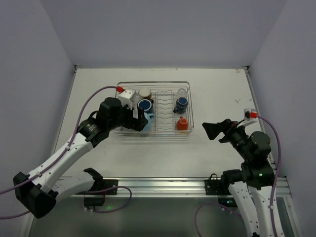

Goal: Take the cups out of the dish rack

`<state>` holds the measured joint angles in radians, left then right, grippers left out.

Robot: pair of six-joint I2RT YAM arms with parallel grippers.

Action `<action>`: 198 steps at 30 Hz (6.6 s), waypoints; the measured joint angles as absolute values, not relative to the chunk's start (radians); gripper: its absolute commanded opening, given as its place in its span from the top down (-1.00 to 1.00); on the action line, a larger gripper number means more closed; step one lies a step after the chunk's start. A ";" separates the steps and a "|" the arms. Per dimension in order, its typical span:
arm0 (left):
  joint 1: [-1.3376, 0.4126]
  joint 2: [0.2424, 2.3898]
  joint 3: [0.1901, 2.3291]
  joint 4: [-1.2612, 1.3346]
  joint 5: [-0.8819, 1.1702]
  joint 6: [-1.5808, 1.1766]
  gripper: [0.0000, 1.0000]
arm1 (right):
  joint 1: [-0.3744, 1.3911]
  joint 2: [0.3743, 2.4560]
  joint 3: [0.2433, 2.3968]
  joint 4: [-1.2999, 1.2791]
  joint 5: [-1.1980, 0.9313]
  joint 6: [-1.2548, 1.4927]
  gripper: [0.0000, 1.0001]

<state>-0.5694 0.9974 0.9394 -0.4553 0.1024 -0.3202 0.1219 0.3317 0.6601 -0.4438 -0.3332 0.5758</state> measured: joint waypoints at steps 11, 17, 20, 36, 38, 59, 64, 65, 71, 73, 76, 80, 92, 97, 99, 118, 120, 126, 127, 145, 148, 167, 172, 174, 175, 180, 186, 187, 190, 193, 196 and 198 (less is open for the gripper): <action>-0.718 1.183 0.958 -0.464 -0.198 -0.321 -1.00 | 0.122 0.366 0.628 -0.424 -0.389 0.576 -0.98; -0.720 1.251 0.958 -0.432 -0.252 -0.319 -1.00 | 0.122 0.357 0.612 -0.418 -0.407 0.576 -0.98; -0.721 1.296 0.966 -0.415 -0.259 -0.319 -1.00 | 0.122 0.357 0.609 -0.416 -0.415 0.575 -0.98; -0.721 1.480 1.010 -0.374 -0.296 -0.319 -1.00 | 0.122 0.338 0.582 -0.416 -0.422 0.568 -0.98; -0.721 1.490 1.010 -0.366 -0.296 -0.319 -1.00 | 0.122 0.338 0.581 -0.416 -0.422 0.568 -0.98; -0.721 1.388 0.970 -0.346 -0.295 -0.321 0.92 | 0.122 0.369 0.581 -0.367 -0.484 0.624 -0.96; -0.721 1.249 0.974 -0.364 -0.296 -0.321 0.92 | 0.140 0.430 0.581 -0.280 -0.522 0.675 -0.84; -0.721 1.217 0.979 -0.366 -0.295 -0.322 0.92 | 0.156 0.443 0.581 -0.258 -0.523 0.686 -0.82; -0.721 1.092 0.993 -0.353 -0.254 -0.356 0.93 | 0.326 0.539 0.577 -0.088 -0.521 0.733 -0.44; -0.720 1.057 0.993 -0.333 -0.214 -0.387 0.93 | 0.359 0.557 0.558 0.001 -0.518 0.752 -0.31; -0.721 1.027 0.992 -0.260 -0.134 -0.455 0.94 | 0.376 0.576 0.510 0.130 -0.517 0.785 -0.14; -0.721 1.009 0.960 -0.096 -0.015 -0.567 0.96 | 0.393 0.659 0.492 0.263 -0.543 0.822 -0.25; -0.721 1.005 0.814 0.229 0.192 -0.826 1.00 | 0.544 0.804 0.494 0.501 -0.533 0.846 -0.27; -0.722 1.019 0.762 0.351 0.233 -0.901 1.00 | 0.576 0.859 0.501 0.569 -0.519 0.852 -0.20; -0.723 1.023 0.739 0.391 0.244 -0.927 1.00 | 0.587 0.881 0.511 0.611 -0.516 0.858 -0.19; -0.740 0.892 0.820 0.159 0.145 -0.732 -1.00 | 0.654 0.829 0.545 0.494 -0.387 0.821 1.00; -0.740 0.849 0.854 0.081 0.098 -0.655 -1.00 | 0.645 0.825 0.573 0.375 -0.354 0.785 1.00; -0.740 0.733 0.884 -0.125 -0.003 -0.467 -1.00 | 0.526 0.890 0.836 -0.066 -0.216 0.639 1.00; -0.740 0.720 0.877 -0.158 -0.014 -0.444 -1.00 | 0.485 0.921 0.897 -0.126 -0.196 0.615 1.00; -0.740 0.630 0.724 -0.382 -0.117 -0.276 -0.99 | 0.221 1.945 1.738 -0.731 0.171 0.260 1.00; -0.740 0.640 0.721 -0.383 -0.113 -0.269 -0.99 | 0.207 2.052 1.809 -0.760 0.169 0.240 1.00; -0.740 0.736 0.719 -0.385 -0.147 -0.269 -0.98 | 0.166 2.182 1.885 -0.755 0.139 0.196 0.27; -0.740 0.777 0.728 -0.391 -0.162 -0.273 -0.97 | 0.162 2.148 1.871 -0.748 0.138 0.190 0.07; -0.740 0.797 0.740 -0.398 -0.166 -0.279 -0.97 | 0.163 2.122 1.860 -0.744 0.138 0.191 -0.09; -0.740 0.810 0.753 -0.409 -0.170 -0.281 -0.97 | 0.163 2.103 1.849 -0.744 0.139 0.192 -0.25; -0.740 0.908 0.838 -0.412 -0.213 -0.305 -0.96 | 0.163 1.929 1.771 -0.725 0.113 0.207 -0.44; -0.727 1.121 0.933 -0.375 -0.261 -0.323 -0.96 | 0.180 1.473 1.447 -0.522 0.011 0.278 -0.65; -0.721 1.173 0.955 -0.366 -0.268 -0.323 -0.96 | 0.192 1.377 1.358 -0.480 -0.015 0.295 -0.67; -0.695 1.316 1.019 -0.353 -0.291 -0.323 -1.00 | 0.247 1.157 1.145 -0.368 -0.091 0.340 -0.82; -0.667 1.411 1.053 -0.338 -0.314 -0.322 -1.00 | 0.311 1.032 0.988 -0.294 -0.141 0.367 -0.98; -0.647 1.466 1.084 -0.332 -0.328 -0.322 -1.00 | 0.330 0.985 0.874 -0.264 -0.170 0.383 -0.98; -0.638 1.503 1.109 -0.320 -0.334 -0.322 -1.00 | 0.331 0.965 0.822 -0.260 -0.183 0.393 -0.98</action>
